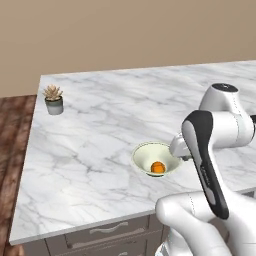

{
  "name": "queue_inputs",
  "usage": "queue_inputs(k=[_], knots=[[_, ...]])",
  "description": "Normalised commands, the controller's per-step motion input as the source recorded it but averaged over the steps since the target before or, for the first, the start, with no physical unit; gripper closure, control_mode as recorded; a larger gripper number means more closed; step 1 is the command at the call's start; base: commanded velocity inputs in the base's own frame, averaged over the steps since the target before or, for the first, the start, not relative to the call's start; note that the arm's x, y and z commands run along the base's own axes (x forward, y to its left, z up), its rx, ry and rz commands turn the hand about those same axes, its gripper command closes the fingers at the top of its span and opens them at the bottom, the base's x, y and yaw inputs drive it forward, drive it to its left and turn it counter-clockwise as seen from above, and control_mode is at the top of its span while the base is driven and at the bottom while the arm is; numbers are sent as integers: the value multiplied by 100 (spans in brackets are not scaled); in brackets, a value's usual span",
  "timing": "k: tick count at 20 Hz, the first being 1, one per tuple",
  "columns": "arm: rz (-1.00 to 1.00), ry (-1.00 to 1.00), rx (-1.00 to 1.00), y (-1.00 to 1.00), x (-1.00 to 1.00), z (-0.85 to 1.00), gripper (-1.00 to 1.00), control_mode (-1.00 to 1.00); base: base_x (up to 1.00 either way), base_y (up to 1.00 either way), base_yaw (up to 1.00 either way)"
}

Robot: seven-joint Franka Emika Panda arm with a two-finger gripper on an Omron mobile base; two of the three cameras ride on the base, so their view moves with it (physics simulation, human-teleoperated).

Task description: Take the tangerine, orange, and fish from the freezer and place them in the bowl on the counter.

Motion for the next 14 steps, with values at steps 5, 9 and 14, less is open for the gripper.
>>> queue_inputs(k=[5, 9, 14], knots=[[2, 0, 0, 0, 75, -48, 100, -100, 0, 0, 0], [3, 0, 0, 0, 78, -50, 100, -100, 0, 0, 0], [3, 0, 0, -8, 50, -56, 100, -100, 0, 0, 0]])
